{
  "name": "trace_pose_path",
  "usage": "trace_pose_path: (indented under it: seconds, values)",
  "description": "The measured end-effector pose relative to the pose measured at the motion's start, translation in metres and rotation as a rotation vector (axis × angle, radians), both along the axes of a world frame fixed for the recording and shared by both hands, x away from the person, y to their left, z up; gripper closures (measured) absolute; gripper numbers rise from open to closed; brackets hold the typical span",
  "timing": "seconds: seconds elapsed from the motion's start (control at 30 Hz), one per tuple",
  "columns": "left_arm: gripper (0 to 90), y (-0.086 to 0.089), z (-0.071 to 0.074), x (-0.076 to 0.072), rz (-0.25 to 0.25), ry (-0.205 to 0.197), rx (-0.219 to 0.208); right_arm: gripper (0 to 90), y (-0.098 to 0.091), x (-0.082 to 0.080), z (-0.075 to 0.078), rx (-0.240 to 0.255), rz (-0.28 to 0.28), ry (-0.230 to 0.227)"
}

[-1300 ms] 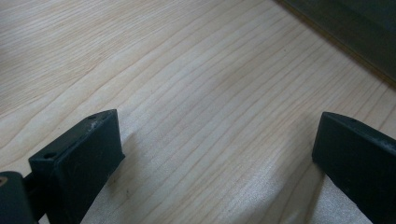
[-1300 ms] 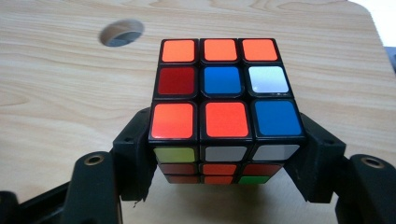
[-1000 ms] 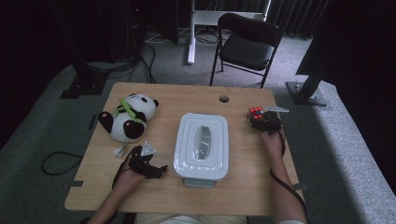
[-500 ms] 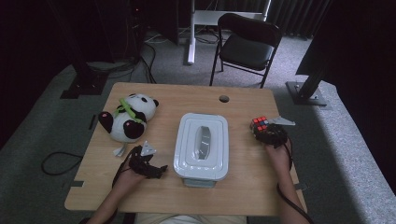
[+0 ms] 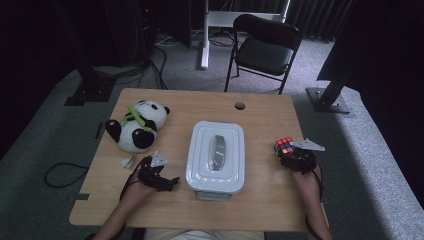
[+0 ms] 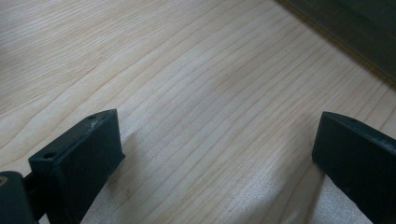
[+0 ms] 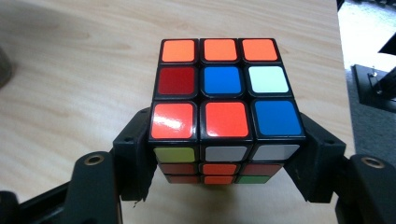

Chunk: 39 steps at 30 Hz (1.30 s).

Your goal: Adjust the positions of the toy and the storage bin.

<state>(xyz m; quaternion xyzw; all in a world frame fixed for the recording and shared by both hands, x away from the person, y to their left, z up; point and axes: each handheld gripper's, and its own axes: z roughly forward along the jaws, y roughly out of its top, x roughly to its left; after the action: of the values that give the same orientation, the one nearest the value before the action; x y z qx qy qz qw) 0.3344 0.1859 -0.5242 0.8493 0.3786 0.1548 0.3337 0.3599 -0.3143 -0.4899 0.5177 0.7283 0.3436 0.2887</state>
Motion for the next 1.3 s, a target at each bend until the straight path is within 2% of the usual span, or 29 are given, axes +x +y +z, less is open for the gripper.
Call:
trace_pose_path:
  seconds: [0.13, 0.27, 0.53, 0.7, 0.83, 0.93, 1.1, 1.3]
  values:
    - [2.2, 0.000, 0.000, 0.000, 0.000, 0.000, 0.000, 33.7, -0.003, -0.014, -0.002, 0.011, 0.006, 0.008]
    - [2.2, 0.000, 0.000, 0.000, 0.000, 0.000, -0.001, 33.7, -0.005, -0.028, -0.008, -0.008, 0.007, 0.022]
    - [2.2, 0.000, 0.000, 0.000, 0.000, -0.001, -0.001, 33.7, -0.019, -0.051, -0.012, -0.005, -0.011, 0.038]
    - [2.2, 0.000, 0.000, 0.000, 0.000, -0.001, -0.001, 33.7, -0.026, -0.063, -0.010, 0.019, -0.026, 0.032]
    - [2.2, 0.000, 0.000, 0.000, 0.000, -0.001, -0.001, 33.7, -0.027, -0.069, -0.015, 0.003, -0.032, 0.046]
    - [2.2, 0.000, 0.000, 0.000, 0.000, -0.001, -0.001, 33.7, -0.029, -0.073, -0.017, 0.008, -0.035, 0.048]
    - [2.2, 0.000, 0.000, 0.000, 0.000, -0.001, -0.002, 33.6, -0.033, -0.078, -0.022, 0.055, -0.029, 0.049]
    - [2.2, 0.000, 0.000, 0.000, 0.000, -0.001, -0.001, 33.5, -0.036, -0.077, -0.023, 0.085, -0.036, 0.048]
